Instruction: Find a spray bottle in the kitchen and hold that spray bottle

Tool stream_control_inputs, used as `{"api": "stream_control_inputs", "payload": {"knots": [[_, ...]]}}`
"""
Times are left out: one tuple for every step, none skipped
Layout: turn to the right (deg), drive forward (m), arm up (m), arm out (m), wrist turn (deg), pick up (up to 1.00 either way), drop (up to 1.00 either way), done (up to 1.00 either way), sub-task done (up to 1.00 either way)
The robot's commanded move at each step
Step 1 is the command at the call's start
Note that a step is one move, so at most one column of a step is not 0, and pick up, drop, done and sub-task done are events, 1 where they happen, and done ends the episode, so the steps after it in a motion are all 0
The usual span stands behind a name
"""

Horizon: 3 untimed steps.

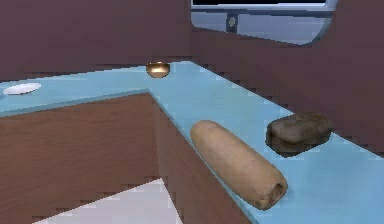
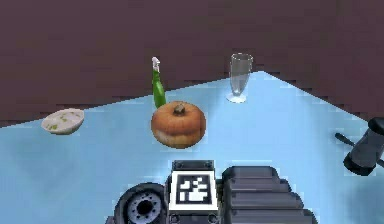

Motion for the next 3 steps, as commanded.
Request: {"api": "stream_control_inputs", "payload": {"knots": [[0.0, 0.00, 0.00, 0.48, 0.0, 0.00, 0.00, 0.00, 0.00], [0.0, 0.00, 0.00, 0.00, 45.0, 0.00, 0.00, 0.00, 0.00], [0.0, 0.00, 0.00, 0.00, 45.0, 0.00, 0.00, 0.00, 0.00]]}}
